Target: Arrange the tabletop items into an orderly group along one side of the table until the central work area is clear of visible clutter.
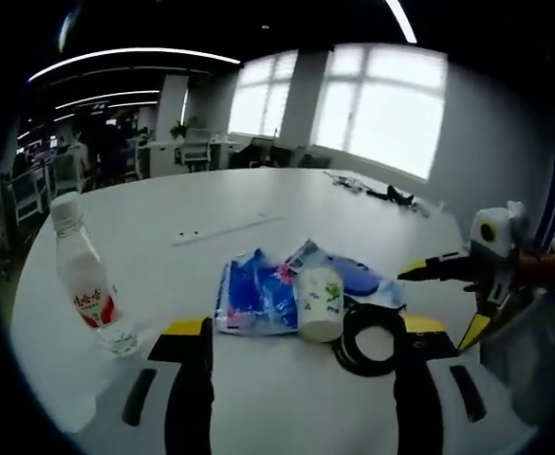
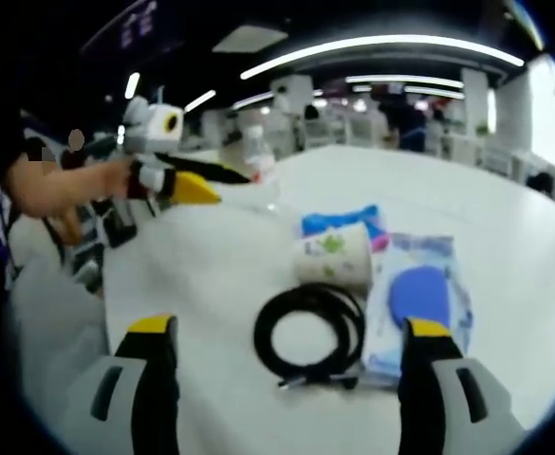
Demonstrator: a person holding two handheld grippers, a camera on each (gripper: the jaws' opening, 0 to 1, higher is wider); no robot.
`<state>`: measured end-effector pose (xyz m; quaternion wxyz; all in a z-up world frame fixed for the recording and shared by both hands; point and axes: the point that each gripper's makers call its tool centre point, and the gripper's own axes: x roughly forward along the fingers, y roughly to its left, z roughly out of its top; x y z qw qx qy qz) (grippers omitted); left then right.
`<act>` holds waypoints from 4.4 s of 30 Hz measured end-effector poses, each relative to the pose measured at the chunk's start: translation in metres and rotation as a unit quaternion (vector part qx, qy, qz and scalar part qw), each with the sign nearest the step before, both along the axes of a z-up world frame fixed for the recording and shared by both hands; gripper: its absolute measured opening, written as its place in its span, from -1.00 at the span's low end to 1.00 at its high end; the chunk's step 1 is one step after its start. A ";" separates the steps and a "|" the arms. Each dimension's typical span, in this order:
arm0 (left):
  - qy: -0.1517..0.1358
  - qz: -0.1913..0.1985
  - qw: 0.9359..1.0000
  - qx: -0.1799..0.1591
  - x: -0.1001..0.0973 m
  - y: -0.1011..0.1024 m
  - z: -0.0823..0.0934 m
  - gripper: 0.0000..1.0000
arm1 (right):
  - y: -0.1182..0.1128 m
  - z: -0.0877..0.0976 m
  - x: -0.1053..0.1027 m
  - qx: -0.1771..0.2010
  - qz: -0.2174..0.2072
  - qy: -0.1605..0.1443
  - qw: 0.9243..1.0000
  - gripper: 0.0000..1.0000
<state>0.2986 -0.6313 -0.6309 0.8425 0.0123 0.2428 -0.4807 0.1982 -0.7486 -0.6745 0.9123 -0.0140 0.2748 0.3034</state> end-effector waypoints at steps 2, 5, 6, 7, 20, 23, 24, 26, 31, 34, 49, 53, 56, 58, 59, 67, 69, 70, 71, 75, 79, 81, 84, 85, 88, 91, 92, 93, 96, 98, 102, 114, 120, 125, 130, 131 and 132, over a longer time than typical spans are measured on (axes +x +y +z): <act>0.006 -0.003 1.000 0.001 -0.001 -0.004 0.000 0.49 | -0.001 0.000 0.000 0.000 0.000 0.001 1.000 0.90; 0.011 -0.006 1.000 0.001 -0.001 -0.010 0.000 0.44 | -0.002 -0.001 -0.001 -0.001 -0.002 0.001 1.000 0.90; 0.009 -0.008 1.000 0.000 -0.001 -0.013 0.001 0.44 | -0.002 -0.001 -0.001 0.000 -0.002 0.001 1.000 0.90; 0.008 -0.009 1.000 0.001 -0.001 -0.015 0.001 0.44 | -0.002 0.000 -0.001 0.000 -0.003 0.001 1.000 0.90; 0.029 -0.030 0.999 0.013 -0.007 -0.037 -0.011 0.37 | -0.004 -0.003 -0.001 0.002 -0.004 0.003 1.000 0.90; 0.034 -0.033 0.999 0.014 -0.007 -0.042 -0.015 0.36 | -0.005 -0.004 -0.001 0.003 -0.005 0.004 1.000 0.89; 0.048 -0.031 0.998 0.009 -0.008 -0.044 -0.018 0.35 | -0.005 -0.004 -0.001 0.002 -0.006 0.005 1.000 0.89; 0.059 -0.031 0.998 0.008 -0.008 -0.048 -0.023 0.34 | -0.006 -0.005 -0.001 0.003 -0.008 0.005 1.000 0.88; 0.061 -0.036 0.997 0.022 -0.009 -0.054 -0.030 0.32 | -0.005 -0.006 -0.002 0.005 -0.008 0.005 1.000 0.88; 0.068 -0.034 0.997 0.021 -0.008 -0.058 -0.034 0.29 | -0.004 -0.008 -0.004 0.005 -0.007 0.007 1.000 0.88; 0.077 -0.026 0.996 0.044 0.004 -0.077 -0.053 0.21 | -0.004 -0.015 -0.005 0.004 -0.007 0.015 1.000 0.88; 0.074 -0.027 0.996 0.047 0.007 -0.083 -0.055 0.18 | -0.004 -0.017 -0.005 0.003 -0.005 0.017 1.000 0.87; 0.075 -0.029 0.995 0.052 0.007 -0.086 -0.058 0.17 | -0.004 -0.017 -0.004 0.005 -0.006 0.018 1.000 0.87; 0.076 -0.029 0.995 0.056 0.008 -0.088 -0.060 0.15 | -0.003 -0.017 -0.004 0.007 -0.006 0.018 1.000 0.87; 0.077 -0.029 0.995 0.058 0.009 -0.088 -0.061 0.13 | -0.003 -0.016 -0.004 0.008 -0.006 0.017 1.000 0.87; 0.081 -0.034 0.994 0.071 0.009 -0.095 -0.069 0.00 | -0.004 -0.017 -0.003 0.008 -0.006 0.018 1.000 0.87; 0.077 -0.038 0.993 0.081 0.008 -0.096 -0.072 -0.02 | -0.004 -0.017 -0.003 0.009 -0.006 0.019 1.000 0.87; 0.075 -0.038 0.993 0.084 0.008 -0.096 -0.073 -0.03 | -0.005 -0.018 -0.004 0.009 -0.007 0.019 1.000 0.87; 0.072 -0.041 0.993 0.089 0.007 -0.097 -0.075 -0.05 | -0.005 -0.018 -0.004 0.009 -0.006 0.019 1.000 0.87; 0.065 -0.041 0.991 0.106 0.006 -0.095 -0.080 -0.18 | -0.006 -0.018 -0.004 0.010 -0.007 0.020 1.000 0.87; 0.058 -0.041 0.991 0.113 0.010 -0.092 -0.082 -0.27 | -0.008 -0.017 -0.004 0.010 -0.009 0.019 1.000 0.87; 0.061 -0.041 0.991 0.109 0.010 -0.091 -0.082 -0.30 | -0.009 -0.018 -0.005 0.009 -0.010 0.022 1.000 0.86; 0.067 -0.037 0.992 0.103 0.010 -0.091 -0.082 -0.30 | -0.009 -0.018 -0.005 0.010 -0.011 0.022 1.000 0.86; 0.066 -0.036 0.992 0.102 0.010 -0.091 -0.081 -0.30 | -0.009 -0.018 -0.005 0.011 -0.012 0.022 1.000 0.86; 0.065 -0.035 0.992 0.101 0.010 -0.091 -0.081 -0.31 | -0.009 -0.018 -0.004 0.011 -0.012 0.022 1.000 0.86; 0.060 -0.035 0.994 0.090 0.010 -0.091 -0.075 -0.32 | -0.009 -0.015 -0.003 0.017 -0.015 0.019 1.000 0.87; 0.057 -0.034 0.994 0.083 0.010 -0.091 -0.072 -0.32 | -0.010 -0.014 -0.003 0.021 -0.018 0.017 0.999 0.87; 0.056 -0.034 0.995 0.077 0.010 -0.091 -0.069 -0.32 | -0.010 -0.012 -0.002 0.025 -0.020 0.015 0.999 0.87; 0.048 -0.035 0.996 0.064 0.009 -0.090 -0.061 -0.32 | -0.011 -0.007 0.000 0.042 -0.029 0.012 0.999 0.87; 0.042 -0.036 0.997 0.054 0.007 -0.089 -0.056 -0.32 | -0.011 -0.003 0.001 0.049 -0.033 0.009 0.998 0.87; 0.031 -0.038 0.998 0.034 0.003 -0.086 -0.047 -0.32 | -0.012 0.003 0.001 0.071 -0.044 0.007 0.996 0.88; -0.017 -0.055 0.998 -0.020 -0.015 -0.073 -0.023 -0.32 | -0.008 0.012 0.002 0.096 -0.044 0.007 0.994 0.85; -0.033 -0.074 0.997 -0.013 -0.031 -0.066 -0.019 -0.32 | -0.002 0.022 0.005 0.122 -0.041 0.007 0.992 0.80; -0.041 -0.093 0.994 -0.028 -0.046 -0.063 -0.009 -0.32 | 0.008 0.028 0.005 0.147 -0.031 0.013 0.989 0.74; -0.045 -0.111 0.992 -0.037 -0.056 -0.063 -0.004 -0.32 | 0.018 0.032 0.003 0.158 -0.018 0.015 0.987 0.72; -0.045 -0.114 0.992 -0.037 -0.059 -0.062 -0.004 -0.32 | 0.019 0.033 0.003 0.162 -0.017 0.015 0.987 0.71; -0.044 -0.119 0.991 -0.039 -0.063 -0.062 -0.003 -0.32 | 0.021 0.034 0.003 0.166 -0.013 0.015 0.986 0.71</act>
